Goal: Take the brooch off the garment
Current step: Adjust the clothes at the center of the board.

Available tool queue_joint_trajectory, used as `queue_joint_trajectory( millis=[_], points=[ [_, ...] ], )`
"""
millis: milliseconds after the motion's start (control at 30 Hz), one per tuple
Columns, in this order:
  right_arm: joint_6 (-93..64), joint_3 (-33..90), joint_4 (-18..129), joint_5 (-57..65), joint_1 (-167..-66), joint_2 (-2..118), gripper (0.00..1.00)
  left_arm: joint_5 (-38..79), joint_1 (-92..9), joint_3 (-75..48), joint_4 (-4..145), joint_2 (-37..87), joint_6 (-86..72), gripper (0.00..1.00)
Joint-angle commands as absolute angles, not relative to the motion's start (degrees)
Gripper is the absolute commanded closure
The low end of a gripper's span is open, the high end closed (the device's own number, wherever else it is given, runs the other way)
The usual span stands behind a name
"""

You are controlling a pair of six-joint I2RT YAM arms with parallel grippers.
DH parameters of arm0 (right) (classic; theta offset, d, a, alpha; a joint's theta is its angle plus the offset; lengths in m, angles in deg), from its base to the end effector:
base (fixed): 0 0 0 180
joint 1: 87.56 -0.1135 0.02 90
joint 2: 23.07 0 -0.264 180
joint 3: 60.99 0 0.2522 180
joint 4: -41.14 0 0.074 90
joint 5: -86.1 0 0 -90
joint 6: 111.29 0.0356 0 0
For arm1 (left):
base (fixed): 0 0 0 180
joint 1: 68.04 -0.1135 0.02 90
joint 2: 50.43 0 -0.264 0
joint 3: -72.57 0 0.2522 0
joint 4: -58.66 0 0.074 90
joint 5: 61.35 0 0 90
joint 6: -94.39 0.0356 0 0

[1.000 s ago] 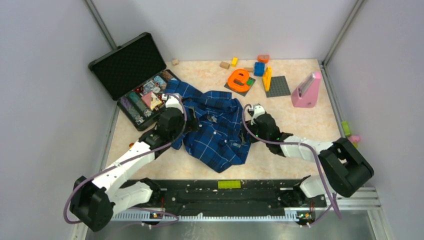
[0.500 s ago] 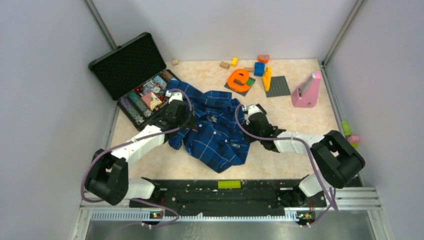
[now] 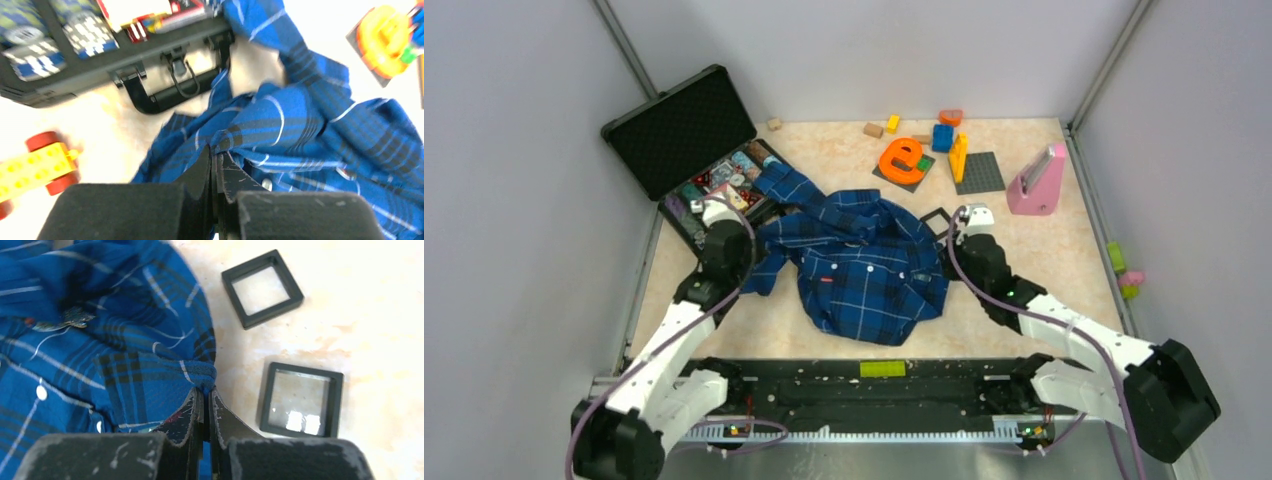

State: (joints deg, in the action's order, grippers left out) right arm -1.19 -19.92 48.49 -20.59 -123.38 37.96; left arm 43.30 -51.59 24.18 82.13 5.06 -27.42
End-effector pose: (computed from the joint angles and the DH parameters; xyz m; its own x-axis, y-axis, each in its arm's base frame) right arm 0.1886 0.1235 0.2088 -0.4709 0.0661 -0.8797 -0.2043 0.9619 0.1816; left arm 0.2079 -0.0520 0.2447 -0.4488 -0.3992 -0.7995 -0.2018 0.9168 -0.3445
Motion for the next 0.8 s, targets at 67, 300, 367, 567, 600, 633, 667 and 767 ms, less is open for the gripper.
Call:
queue_joint_trajectory(
  millis=[67, 300, 367, 567, 600, 633, 667, 767],
  points=[
    [5.28, -17.27, 62.59, -16.98, -120.94, 28.21, 1.0, 47.31, -52.42, 22.71, 86.72, -11.97, -27.1, 1.0],
    [5.9, -10.46, 78.43, -10.91, -119.26, 27.8, 1.0, 51.84, -52.43, 15.54, 95.27, -18.68, -26.41, 1.0],
    [6.53, -9.57, 80.2, -9.87, -117.84, 28.23, 1.0, 55.11, -52.48, 13.73, 96.14, -17.79, -26.87, 1.0],
    [9.37, -10.57, 79.42, -2.73, -113.12, 27.9, 1.0, 53.16, -52.75, 11.25, 101.05, -9.79, -31.13, 0.89],
    [9.32, -10.96, 78.84, -0.1, -113.13, 28.18, 1.0, 52.43, -52.69, 11.93, 101.29, -9.18, -30.63, 0.65],
    [9.3, -11.23, 78.24, 2.2, -113.18, 28.65, 1.0, 51.28, -52.67, 12.31, 102.01, -8.89, -30.0, 0.38],
    [9.89, -11.46, 78.01, 3.8, -113.2, 29.33, 1.0, 50.45, -52.58, 12.61, 102.7, -8.91, -29.55, 0.2],
    [11.43, -13.6, 75.63, 8.12, -113.19, 30.63, 1.0, 44.11, -51.2, 12.96, 100.72, -9.14, -25.56, 0.11]
  ],
)
